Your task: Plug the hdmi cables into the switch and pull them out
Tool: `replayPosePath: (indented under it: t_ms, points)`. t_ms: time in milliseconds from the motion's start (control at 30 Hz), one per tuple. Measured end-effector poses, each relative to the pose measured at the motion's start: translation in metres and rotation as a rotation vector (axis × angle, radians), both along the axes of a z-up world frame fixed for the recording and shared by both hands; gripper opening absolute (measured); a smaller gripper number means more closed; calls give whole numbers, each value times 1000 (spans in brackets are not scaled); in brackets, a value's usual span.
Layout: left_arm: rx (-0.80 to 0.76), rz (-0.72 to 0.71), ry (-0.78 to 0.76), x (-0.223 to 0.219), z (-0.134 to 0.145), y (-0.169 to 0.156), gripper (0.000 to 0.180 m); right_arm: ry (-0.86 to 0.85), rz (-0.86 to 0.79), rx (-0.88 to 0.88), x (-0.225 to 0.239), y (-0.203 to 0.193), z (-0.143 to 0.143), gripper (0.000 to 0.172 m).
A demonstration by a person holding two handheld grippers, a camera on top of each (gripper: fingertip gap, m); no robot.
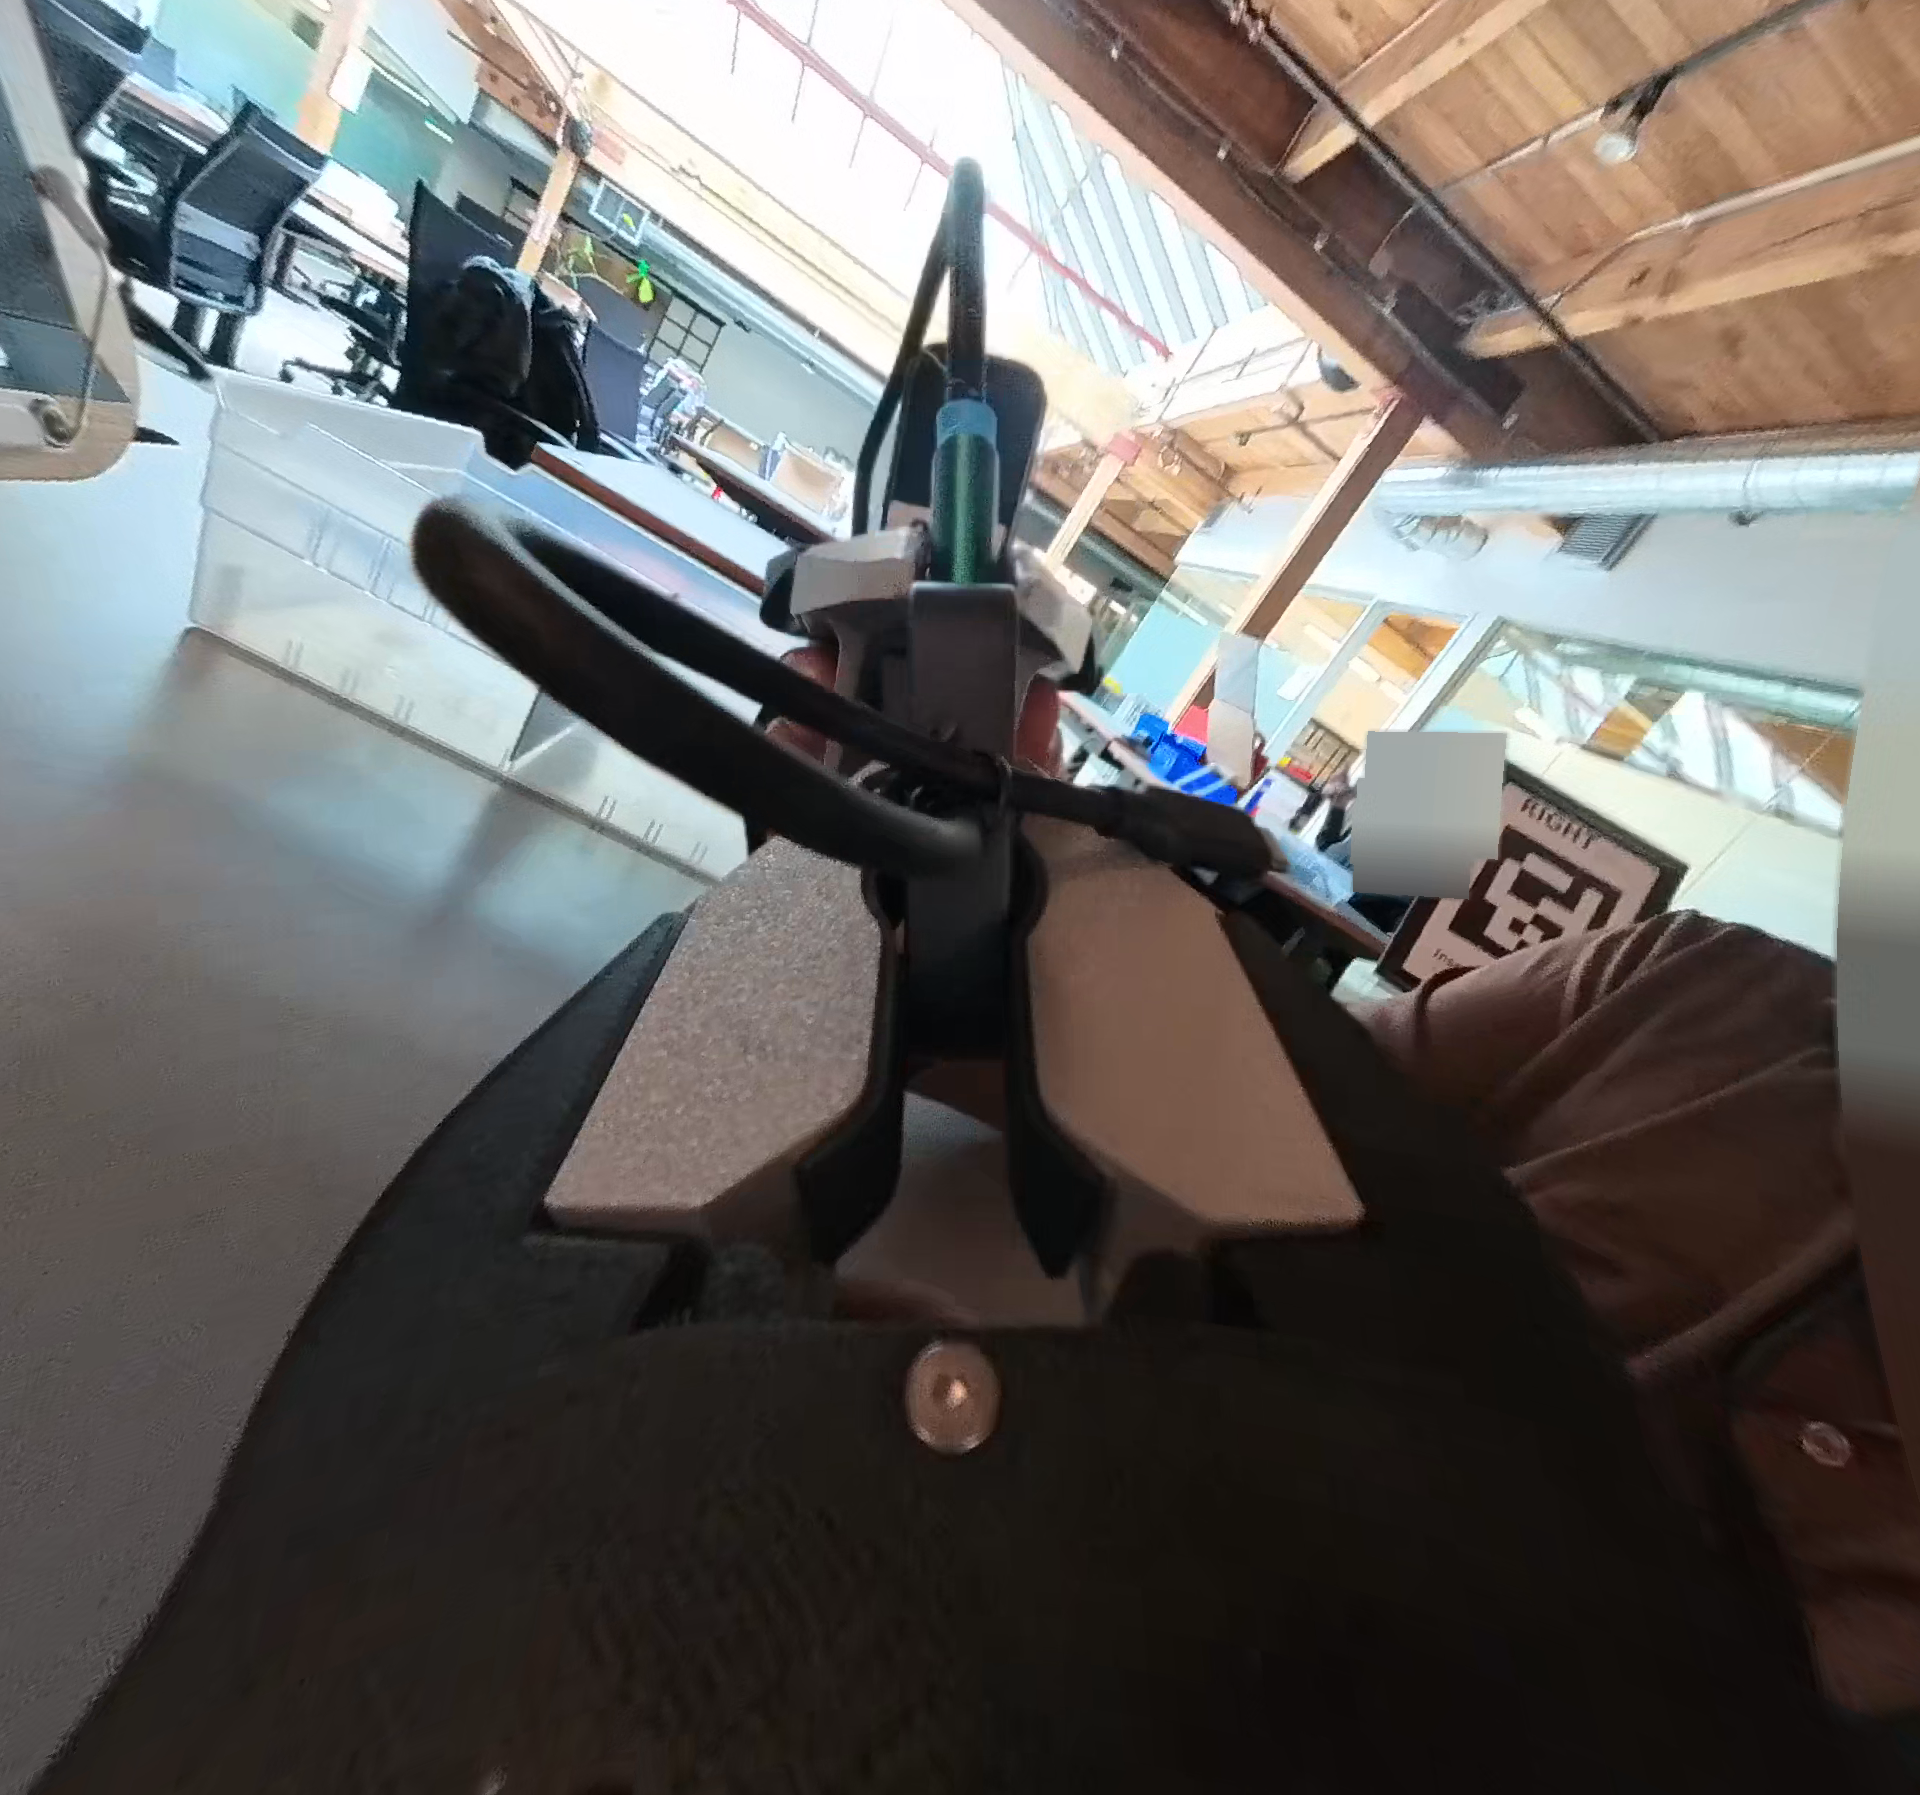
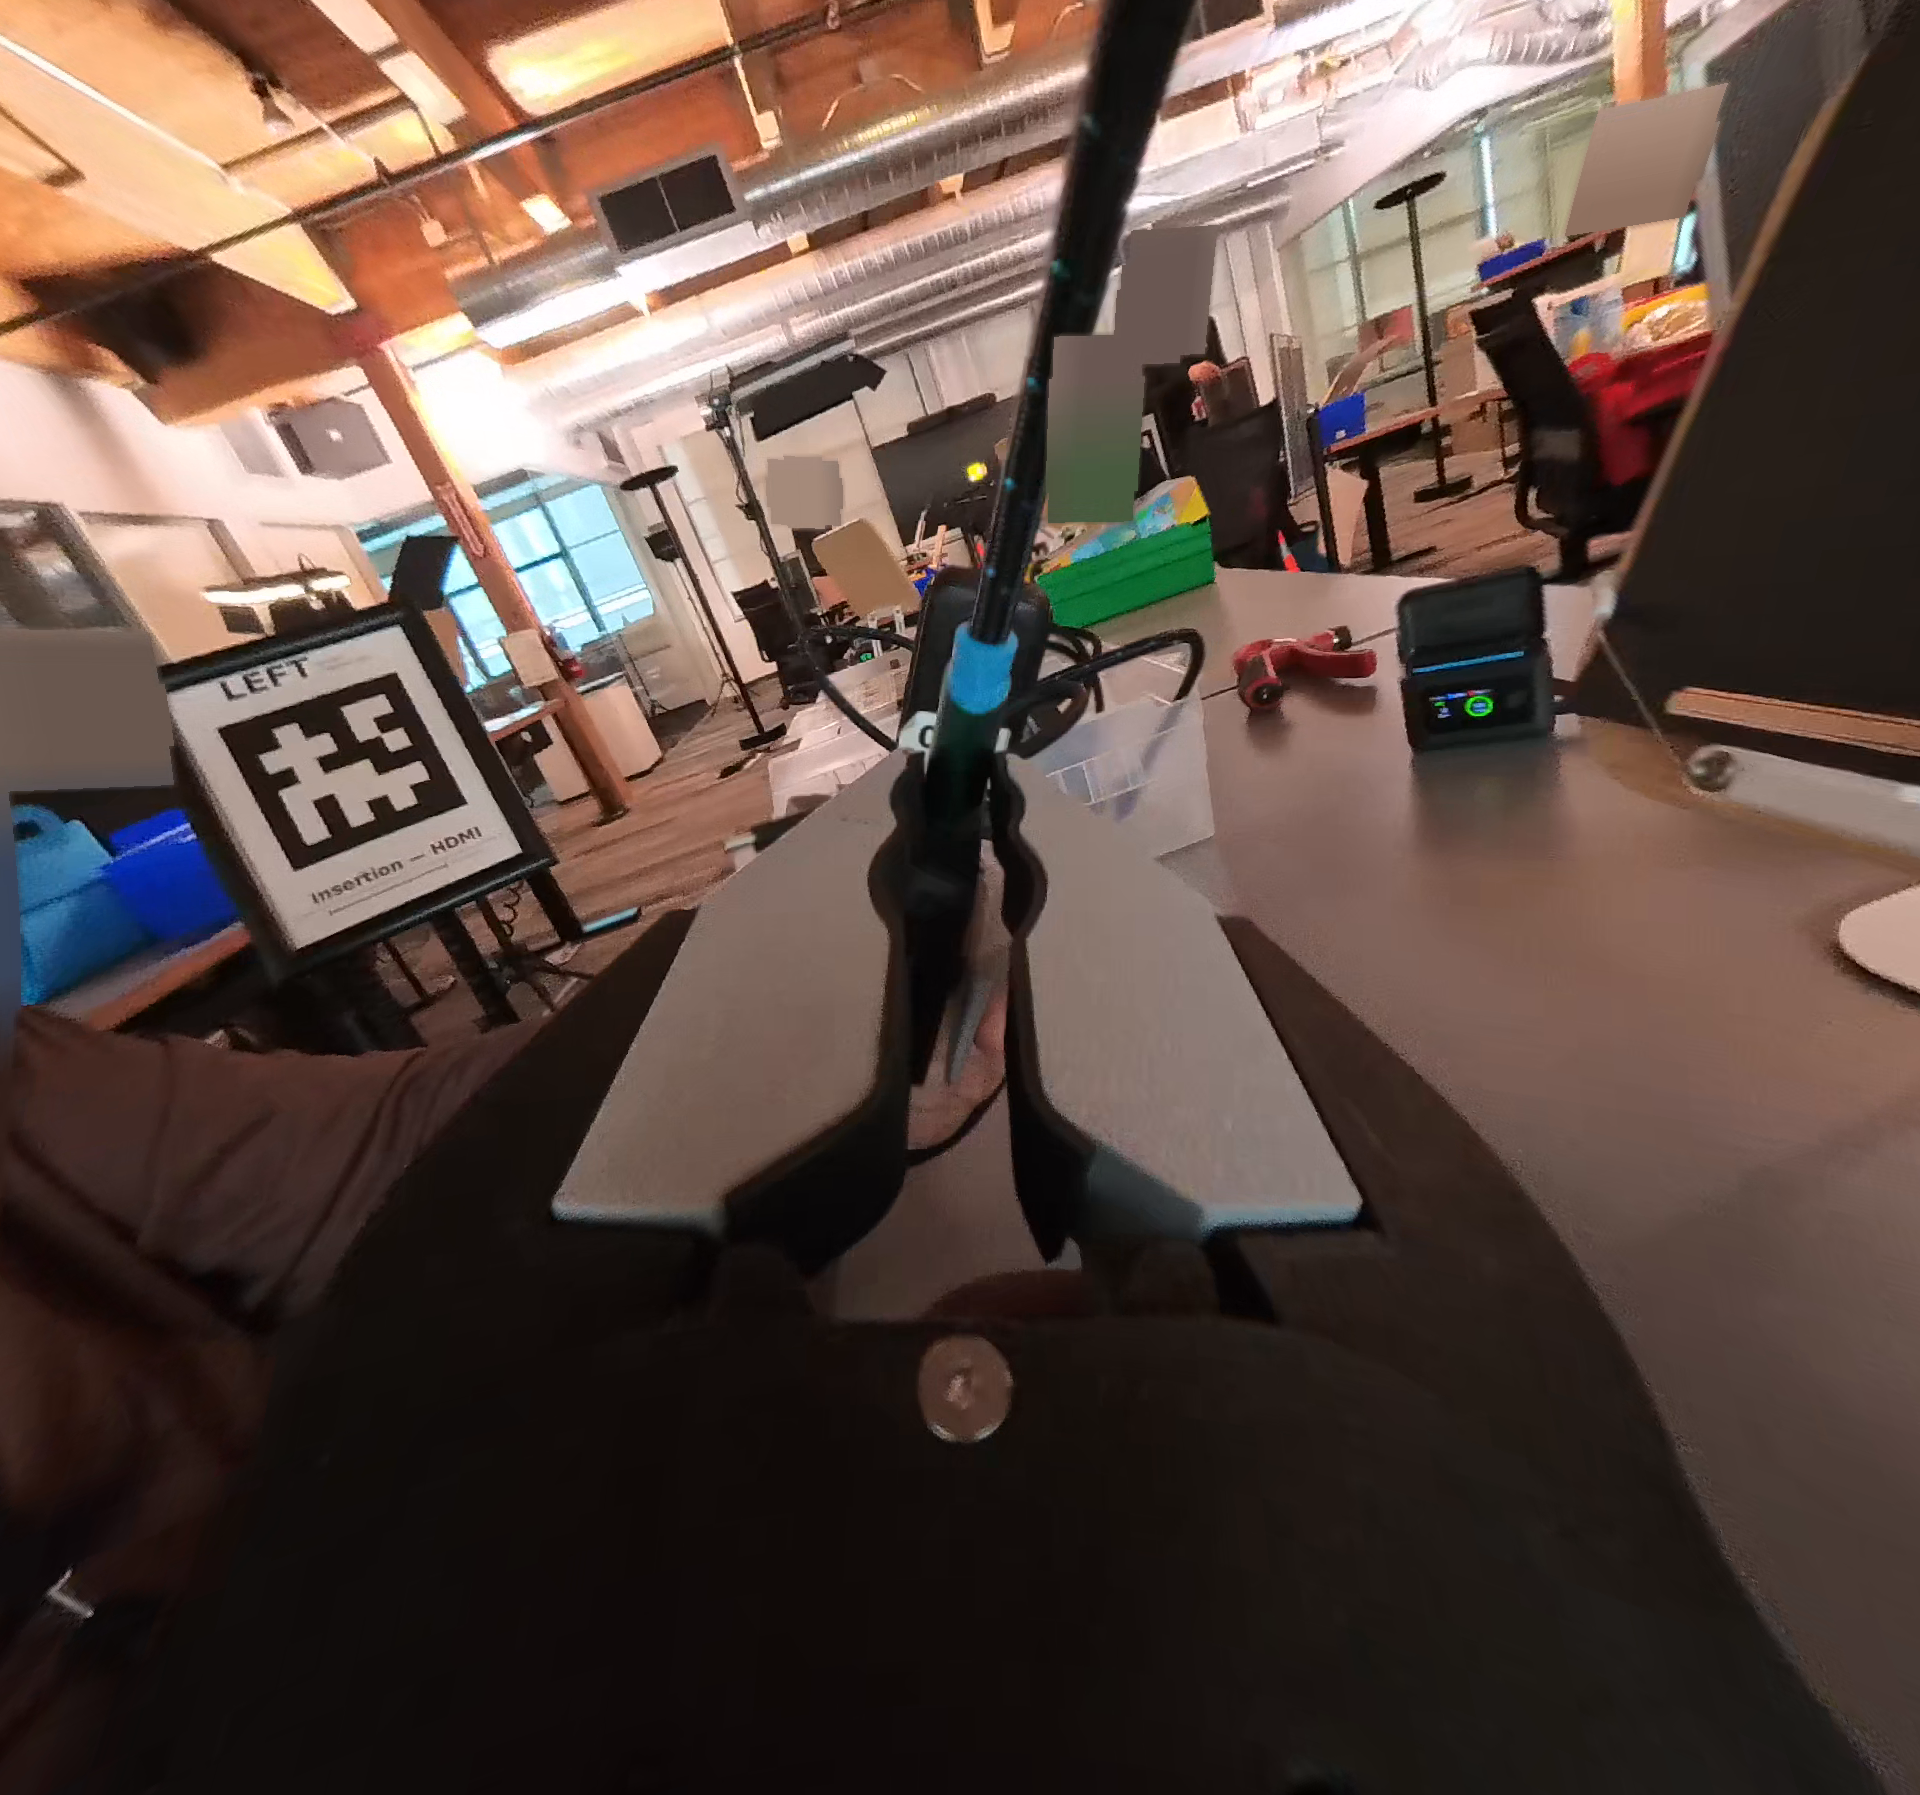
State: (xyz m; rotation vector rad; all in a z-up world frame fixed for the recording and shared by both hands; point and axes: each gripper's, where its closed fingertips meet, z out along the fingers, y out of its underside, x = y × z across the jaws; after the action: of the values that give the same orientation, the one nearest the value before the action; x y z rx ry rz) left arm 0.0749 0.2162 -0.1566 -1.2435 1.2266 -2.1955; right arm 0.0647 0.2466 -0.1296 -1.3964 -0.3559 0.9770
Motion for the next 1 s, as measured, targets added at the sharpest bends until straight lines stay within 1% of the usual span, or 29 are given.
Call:
replayPosePath:
  t_ms: [33, 67, 100, 167, 233, 267, 333, 500, 600, 700, 900, 1000]
  points:
    - [-31, -1, -13, -2, 3, 3, 12, 0, -11, 6, 5, -2, 1, 7]
    - [-53, -2, -25, -3, 6, 6, 12, -8, -25, 21, 9, -4, 3, 1]
    - [-59, -1, -30, -5, 7, 7, 11, -26, -46, 35, 13, -6, 4, 0]
    - [-54, 6, -16, -3, 4, 8, 12, -43, -83, 23, 20, -4, 0, 0]
    - [-62, 15, 7, 1, 0, 8, 12, -30, -48, -7, 17, -4, -4, 11]
    - [-65, 13, 12, 3, -1, 8, 11, -23, -31, -9, 15, -4, -4, 12]
    - [-59, 9, 13, 3, -3, 6, 12, -31, -36, -9, 13, -3, -6, 5]
    - [-47, 33, 16, 6, -5, 7, 12, -31, -43, -22, 13, -1, -10, 5]
    - [-41, 67, 37, 10, -11, 10, 11, -72, -79, -31, 17, 3, -15, 5]
    - [-57, 58, 30, 9, -10, 10, 12, -92, -97, -18, 16, 3, -15, 5]
    - [-110, 27, 11, 9, -8, 8, 12, -45, -69, -20, 15, 3, -13, 6]
    - [-68, 93, 40, 13, -14, 15, 11, -109, -147, -3, 18, 9, -19, 6]
